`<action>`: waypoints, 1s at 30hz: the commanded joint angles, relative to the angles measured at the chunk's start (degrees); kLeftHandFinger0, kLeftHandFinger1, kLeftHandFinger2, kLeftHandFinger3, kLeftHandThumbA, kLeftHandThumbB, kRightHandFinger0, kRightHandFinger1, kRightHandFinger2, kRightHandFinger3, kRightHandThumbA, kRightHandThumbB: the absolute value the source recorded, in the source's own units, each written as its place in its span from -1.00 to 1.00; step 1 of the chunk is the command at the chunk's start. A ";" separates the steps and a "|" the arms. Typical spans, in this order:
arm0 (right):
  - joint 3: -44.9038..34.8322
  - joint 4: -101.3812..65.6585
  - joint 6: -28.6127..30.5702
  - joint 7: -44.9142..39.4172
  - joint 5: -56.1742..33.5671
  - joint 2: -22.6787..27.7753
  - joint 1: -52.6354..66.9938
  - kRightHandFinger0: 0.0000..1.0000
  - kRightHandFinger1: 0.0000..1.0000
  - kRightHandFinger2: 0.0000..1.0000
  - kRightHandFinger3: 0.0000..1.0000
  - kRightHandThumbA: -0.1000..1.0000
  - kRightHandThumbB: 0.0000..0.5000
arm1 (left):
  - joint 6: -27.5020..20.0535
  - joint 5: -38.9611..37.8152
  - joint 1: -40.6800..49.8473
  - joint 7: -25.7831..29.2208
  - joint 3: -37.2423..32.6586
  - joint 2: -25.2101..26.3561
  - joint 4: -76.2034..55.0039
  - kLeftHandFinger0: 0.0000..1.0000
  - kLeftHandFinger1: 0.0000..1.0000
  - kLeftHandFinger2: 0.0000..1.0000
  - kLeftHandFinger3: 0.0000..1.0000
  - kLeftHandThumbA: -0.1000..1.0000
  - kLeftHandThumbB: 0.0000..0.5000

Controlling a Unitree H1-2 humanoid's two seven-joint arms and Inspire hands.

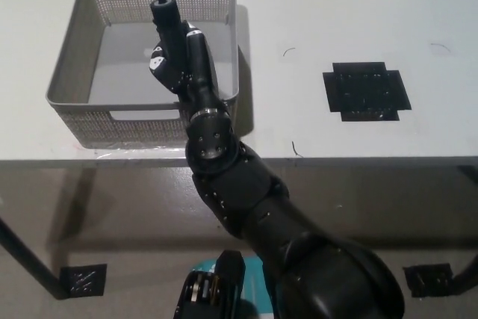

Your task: Use the right hand to pick up a electric screw driver and put it into a container on the left side

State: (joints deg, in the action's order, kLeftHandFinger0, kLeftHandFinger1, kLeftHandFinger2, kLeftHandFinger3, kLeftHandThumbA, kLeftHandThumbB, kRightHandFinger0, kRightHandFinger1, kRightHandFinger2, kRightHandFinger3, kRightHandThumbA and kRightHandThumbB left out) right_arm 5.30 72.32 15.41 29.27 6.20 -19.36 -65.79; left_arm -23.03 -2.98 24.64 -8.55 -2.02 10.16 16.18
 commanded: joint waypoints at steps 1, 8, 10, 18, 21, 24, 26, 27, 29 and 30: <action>-1.15 3.06 3.82 -0.35 -0.80 1.01 -1.08 -0.89 -0.34 0.54 0.51 -0.93 -0.27 | -3.33 0.05 0.80 -1.47 -0.33 1.07 -0.56 1.00 1.00 1.00 1.00 0.80 0.19; -1.15 2.97 6.44 -11.24 -2.06 2.46 0.71 1.00 1.00 1.00 1.00 0.26 0.43 | -3.08 0.04 1.21 -1.77 -0.41 1.11 -0.81 1.00 1.00 1.00 1.00 0.82 0.09; -0.80 2.92 6.68 -12.56 -1.81 2.76 0.80 1.00 1.00 1.00 1.00 0.42 0.46 | -2.80 0.15 1.24 -1.70 -0.37 1.09 -1.01 1.00 1.00 1.00 1.00 0.83 0.13; 0.83 2.07 7.52 -13.74 -0.09 3.54 1.35 1.00 1.00 1.00 1.00 0.76 0.64 | -3.18 0.64 1.45 -2.31 -0.48 1.47 -1.00 1.00 1.00 1.00 1.00 0.85 0.02; 1.22 1.71 7.46 -14.08 0.20 3.58 1.55 1.00 1.00 1.00 1.00 0.81 0.62 | -3.25 -0.05 1.59 -2.77 -0.47 1.50 -0.66 1.00 1.00 1.00 1.00 0.84 0.07; 1.30 1.01 7.39 -14.32 0.10 3.75 1.66 1.00 1.00 1.00 1.00 0.80 0.56 | -3.88 -0.31 1.52 -2.87 -0.39 1.36 -0.25 1.00 1.00 1.00 1.00 0.81 0.09; 1.51 0.42 7.40 -14.31 0.30 4.01 1.87 1.00 1.00 1.00 1.00 0.83 0.54 | -3.56 -0.45 1.58 -3.12 -0.48 1.36 -0.22 1.00 1.00 1.00 1.00 0.81 0.12; 1.78 -0.16 7.58 -14.06 0.67 4.30 2.17 1.00 1.00 1.00 1.00 0.88 0.56 | -3.38 -0.49 1.76 -3.25 -0.57 1.36 -0.27 1.00 1.00 1.00 1.00 0.81 0.12; 2.10 -2.93 7.34 -14.40 0.97 5.13 2.73 1.00 1.00 1.00 1.00 1.00 0.66 | -3.84 -0.53 1.69 -3.54 -0.42 1.66 0.26 1.00 1.00 1.00 1.00 0.82 0.10; 2.32 -6.55 6.37 -15.23 1.18 5.97 3.51 1.00 1.00 1.00 1.00 1.00 0.69 | -3.90 -0.86 1.55 -3.73 -0.25 1.81 0.58 1.00 1.00 1.00 1.00 0.82 0.09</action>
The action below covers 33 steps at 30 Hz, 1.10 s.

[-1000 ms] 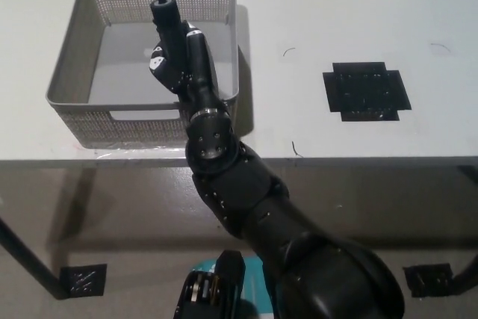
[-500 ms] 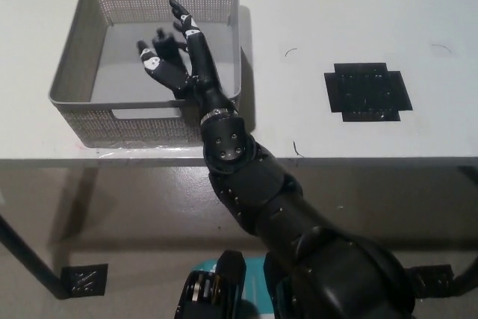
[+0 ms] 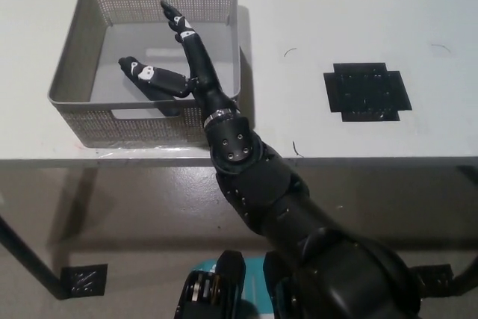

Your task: Use the right hand to pick up a electric screw driver and put it into a container on the left side

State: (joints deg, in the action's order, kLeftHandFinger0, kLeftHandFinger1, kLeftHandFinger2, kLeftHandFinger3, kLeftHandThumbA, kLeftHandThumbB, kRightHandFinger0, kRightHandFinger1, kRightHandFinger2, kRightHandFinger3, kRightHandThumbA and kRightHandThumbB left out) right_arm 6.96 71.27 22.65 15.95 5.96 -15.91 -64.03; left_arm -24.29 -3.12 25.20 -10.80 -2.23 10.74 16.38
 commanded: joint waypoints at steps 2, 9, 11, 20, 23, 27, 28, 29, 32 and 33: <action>1.02 -10.22 -2.11 -2.53 1.90 3.52 3.12 1.00 1.00 1.00 1.00 1.00 0.75 | -2.63 -0.99 1.09 -1.74 0.14 1.33 0.47 1.00 1.00 1.00 1.00 0.81 0.09; 0.10 -43.59 -11.93 -8.42 0.65 10.50 12.82 1.00 1.00 1.00 1.00 1.00 0.86 | -2.54 -0.57 1.35 -1.17 0.59 1.61 -0.43 1.00 1.00 1.00 1.00 0.80 -0.03; -0.63 -50.47 -14.68 -9.03 -0.07 12.07 14.54 1.00 1.00 1.00 1.00 1.00 0.91 | -2.38 -0.65 1.56 -1.05 0.70 1.62 -0.40 1.00 1.00 1.00 1.00 0.81 -0.03; -4.12 -78.93 -18.00 -11.72 -9.20 19.94 27.06 1.00 1.00 1.00 1.00 1.00 0.83 | -2.48 -0.34 1.50 -0.46 1.05 1.45 0.04 1.00 1.00 1.00 1.00 0.86 -0.03; -3.55 -86.22 -17.38 -11.71 -8.73 21.58 33.95 1.00 1.00 1.00 1.00 1.00 0.66 | -2.51 -0.96 1.03 -0.60 1.23 1.38 0.62 1.00 1.00 1.00 1.00 0.84 0.00; -2.77 -91.64 -13.55 -10.28 -4.03 22.29 45.24 1.00 1.00 1.00 1.00 1.00 0.69 | -2.55 -1.31 0.06 -0.50 1.64 1.53 1.19 1.00 1.00 1.00 1.00 0.84 0.03; -2.65 -92.06 -12.98 -10.23 -3.88 22.47 46.57 1.00 1.00 1.00 1.00 1.00 0.69 | -2.40 -1.25 -0.11 -0.37 1.65 1.41 1.18 1.00 1.00 1.00 1.00 0.85 0.06; -2.32 -93.15 -12.08 -10.14 -4.26 22.65 50.46 1.00 1.00 1.00 1.00 1.00 0.75 | -1.48 -1.24 -0.22 -0.15 1.68 1.18 0.73 1.00 1.00 1.00 1.00 0.85 0.11; -1.14 -92.14 -8.90 -10.08 -6.63 22.36 57.53 1.00 1.00 1.00 1.00 1.00 0.83 | -0.92 -1.29 -0.42 0.01 1.76 1.00 0.06 1.00 1.00 1.00 1.00 0.86 0.08; -0.71 -91.86 -8.43 -10.05 -6.38 22.22 59.67 1.00 1.00 1.00 1.00 1.00 0.81 | -1.33 -0.96 -0.54 0.48 1.97 0.85 0.39 1.00 1.00 1.00 1.00 0.85 0.11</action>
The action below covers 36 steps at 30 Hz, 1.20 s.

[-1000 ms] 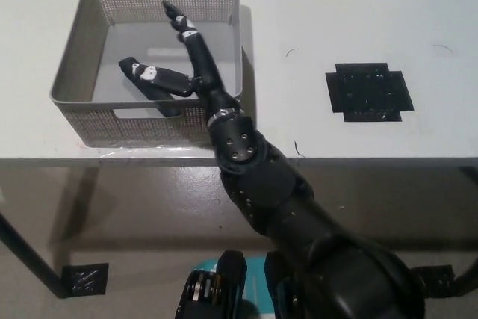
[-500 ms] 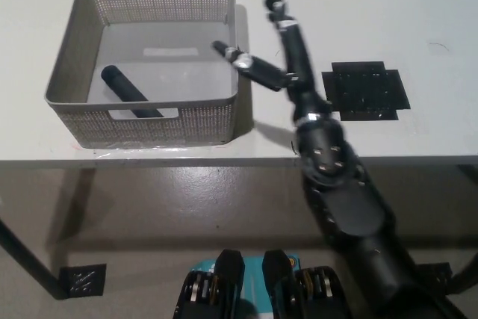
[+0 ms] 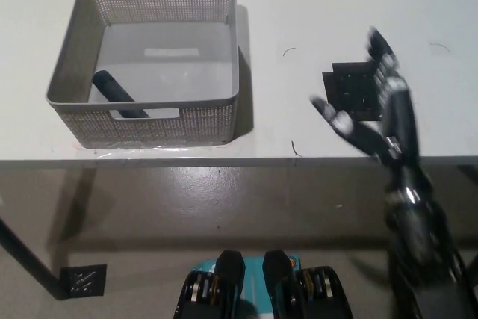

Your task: Use the right hand to pick up a electric screw driver and put it into a container on the left side

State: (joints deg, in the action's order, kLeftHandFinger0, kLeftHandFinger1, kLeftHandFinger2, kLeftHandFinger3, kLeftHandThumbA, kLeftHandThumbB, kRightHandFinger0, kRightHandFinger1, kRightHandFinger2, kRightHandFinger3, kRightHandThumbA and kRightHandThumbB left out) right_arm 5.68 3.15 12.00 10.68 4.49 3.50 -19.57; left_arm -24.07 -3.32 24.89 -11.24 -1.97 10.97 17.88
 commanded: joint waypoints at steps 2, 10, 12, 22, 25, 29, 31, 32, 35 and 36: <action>1.01 -23.54 3.13 -5.11 -4.61 3.14 17.97 1.00 1.00 1.00 1.00 1.00 0.75 | -1.65 -0.56 -0.63 1.11 1.83 0.59 -0.87 1.00 1.00 1.00 1.00 0.86 0.13; 2.33 -13.41 8.67 -6.54 -3.98 3.68 28.61 1.00 1.00 1.00 1.00 1.00 0.54 | 0.97 -2.05 -2.83 0.20 3.21 1.25 -2.59 1.00 1.00 1.00 1.00 0.88 0.04; 1.96 -8.28 12.02 -7.57 -4.40 4.62 30.42 1.00 1.00 1.00 1.00 1.00 0.54 | 0.69 -1.82 -3.39 0.03 3.57 1.17 -2.47 1.00 1.00 1.00 1.00 0.88 0.01; -1.53 8.11 14.92 -9.69 -8.17 4.19 32.22 1.00 1.00 1.00 1.00 1.00 0.94 | 0.88 -1.49 -6.11 0.01 3.97 1.26 -2.94 1.00 1.00 1.00 1.00 0.87 0.14; -2.15 11.99 14.93 -11.47 -9.15 3.93 31.24 1.00 1.00 1.00 1.00 1.00 0.89 | 2.16 -1.43 -6.71 0.15 3.97 1.19 -4.55 1.00 1.00 1.00 1.00 0.87 0.17; -3.21 16.70 14.93 -12.42 -9.70 3.50 28.63 1.00 1.00 1.00 1.00 1.00 0.83 | 2.64 -0.88 -8.88 0.31 4.01 1.53 -5.01 1.00 1.00 1.00 1.00 0.90 0.06; -3.98 18.21 14.93 -13.23 -10.93 3.16 27.11 1.00 1.00 1.00 1.00 1.00 0.80 | 2.61 -0.88 -10.29 0.33 4.03 1.53 -4.75 1.00 1.00 1.00 1.00 0.89 0.06; -4.23 18.82 14.93 -13.53 -11.34 3.01 26.60 1.00 1.00 1.00 1.00 1.00 0.80 | 2.36 -0.83 -10.80 0.36 4.04 1.52 -4.46 1.00 1.00 1.00 1.00 0.90 0.06; -4.90 21.76 14.93 -13.86 -11.18 3.15 23.87 1.00 1.00 1.00 1.00 1.00 0.93 | 3.16 -1.35 -12.40 0.39 4.28 1.43 -4.74 1.00 1.00 1.00 1.00 0.85 0.05; -5.17 22.51 14.93 -13.67 -10.96 3.17 23.29 1.00 1.00 1.00 1.00 1.00 0.91 | 3.35 -1.33 -12.75 0.51 4.35 1.35 -4.66 1.00 1.00 1.00 1.00 0.84 0.08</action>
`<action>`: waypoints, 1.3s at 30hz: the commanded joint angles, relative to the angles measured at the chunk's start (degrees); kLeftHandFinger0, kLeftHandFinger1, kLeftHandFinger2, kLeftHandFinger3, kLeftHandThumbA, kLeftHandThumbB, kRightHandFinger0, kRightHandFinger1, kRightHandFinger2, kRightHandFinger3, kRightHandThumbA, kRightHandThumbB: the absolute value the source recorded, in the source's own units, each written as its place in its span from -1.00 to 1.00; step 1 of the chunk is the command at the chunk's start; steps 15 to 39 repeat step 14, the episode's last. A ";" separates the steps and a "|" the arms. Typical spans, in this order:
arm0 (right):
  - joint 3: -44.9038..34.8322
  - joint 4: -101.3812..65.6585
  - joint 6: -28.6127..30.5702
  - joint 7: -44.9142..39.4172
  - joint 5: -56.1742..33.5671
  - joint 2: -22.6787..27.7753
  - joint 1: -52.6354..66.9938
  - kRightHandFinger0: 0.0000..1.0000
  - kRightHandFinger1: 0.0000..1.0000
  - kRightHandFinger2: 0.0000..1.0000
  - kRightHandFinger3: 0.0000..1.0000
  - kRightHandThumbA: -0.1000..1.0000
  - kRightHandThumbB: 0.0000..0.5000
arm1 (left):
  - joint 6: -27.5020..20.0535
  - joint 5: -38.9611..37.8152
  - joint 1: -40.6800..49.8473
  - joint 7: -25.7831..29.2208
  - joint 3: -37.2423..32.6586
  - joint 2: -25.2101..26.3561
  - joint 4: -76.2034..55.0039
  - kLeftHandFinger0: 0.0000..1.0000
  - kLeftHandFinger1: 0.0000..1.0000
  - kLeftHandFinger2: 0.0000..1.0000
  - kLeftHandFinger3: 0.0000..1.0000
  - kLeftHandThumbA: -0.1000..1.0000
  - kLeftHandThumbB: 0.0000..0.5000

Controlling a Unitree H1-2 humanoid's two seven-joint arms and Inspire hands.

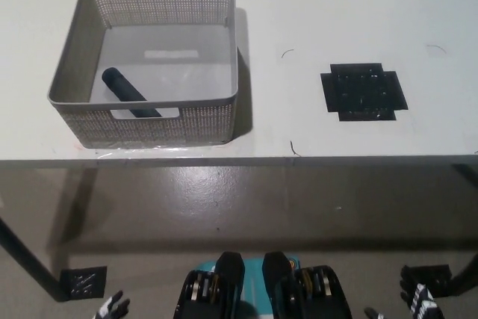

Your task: Use the right hand to pick up a electric screw driver and put it into a container on the left side

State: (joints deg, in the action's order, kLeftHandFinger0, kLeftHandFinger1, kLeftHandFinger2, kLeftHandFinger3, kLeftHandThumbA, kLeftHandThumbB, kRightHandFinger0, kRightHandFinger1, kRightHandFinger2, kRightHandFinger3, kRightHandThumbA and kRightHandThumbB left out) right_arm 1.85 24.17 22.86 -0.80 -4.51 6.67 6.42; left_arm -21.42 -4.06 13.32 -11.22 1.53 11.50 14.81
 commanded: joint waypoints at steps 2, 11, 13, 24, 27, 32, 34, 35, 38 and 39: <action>-1.61 2.41 4.07 -1.87 -1.34 0.11 -3.37 1.00 1.00 1.00 1.00 1.00 0.92 | 0.43 -0.45 -1.70 0.63 1.02 0.81 -1.03 1.00 1.00 1.00 1.00 0.85 0.15; -2.03 5.41 2.87 -4.22 -2.93 0.58 -9.19 1.00 1.00 1.00 1.00 1.00 0.96 | 0.75 -0.12 -6.58 0.75 1.79 1.45 0.39 1.00 1.00 1.00 1.00 0.83 0.15; -2.15 5.48 2.41 -4.22 -2.87 0.77 -9.85 1.00 1.00 1.00 1.00 1.00 0.92 | 0.22 -0.07 -7.28 0.84 2.03 1.41 0.95 1.00 1.00 1.00 1.00 0.82 0.11; -2.20 5.53 2.42 -4.23 -2.87 0.84 -10.05 1.00 1.00 1.00 1.00 1.00 0.91 | 0.07 -0.10 -7.49 0.85 2.08 1.37 1.05 1.00 1.00 1.00 1.00 0.82 0.10; -2.20 5.53 2.42 -4.23 -2.87 0.84 -10.05 1.00 1.00 1.00 1.00 1.00 0.91 | 0.07 -0.10 -7.49 0.85 2.08 1.37 1.05 1.00 1.00 1.00 1.00 0.82 0.10; -2.20 5.53 2.42 -4.23 -2.87 0.84 -10.05 1.00 1.00 1.00 1.00 1.00 0.91 | 0.07 -0.10 -7.49 0.85 2.08 1.37 1.05 1.00 1.00 1.00 1.00 0.82 0.10; -2.20 5.53 2.42 -4.23 -2.87 0.84 -10.05 1.00 1.00 1.00 1.00 1.00 0.91 | 0.07 -0.10 -7.49 0.85 2.08 1.37 1.05 1.00 1.00 1.00 1.00 0.82 0.10; -2.20 5.53 2.42 -4.23 -2.87 0.84 -10.05 1.00 1.00 1.00 1.00 1.00 0.91 | 0.07 -0.10 -7.49 0.85 2.08 1.37 1.05 1.00 1.00 1.00 1.00 0.82 0.10; -2.20 5.53 2.42 -4.23 -2.87 0.84 -10.05 1.00 1.00 1.00 1.00 1.00 0.91 | 0.07 -0.10 -7.49 0.85 2.08 1.37 1.05 1.00 1.00 1.00 1.00 0.82 0.10; -2.20 5.53 2.42 -4.23 -2.87 0.84 -10.05 1.00 1.00 1.00 1.00 1.00 0.91 | 0.07 -0.10 -7.49 0.85 2.08 1.37 1.05 1.00 1.00 1.00 1.00 0.82 0.10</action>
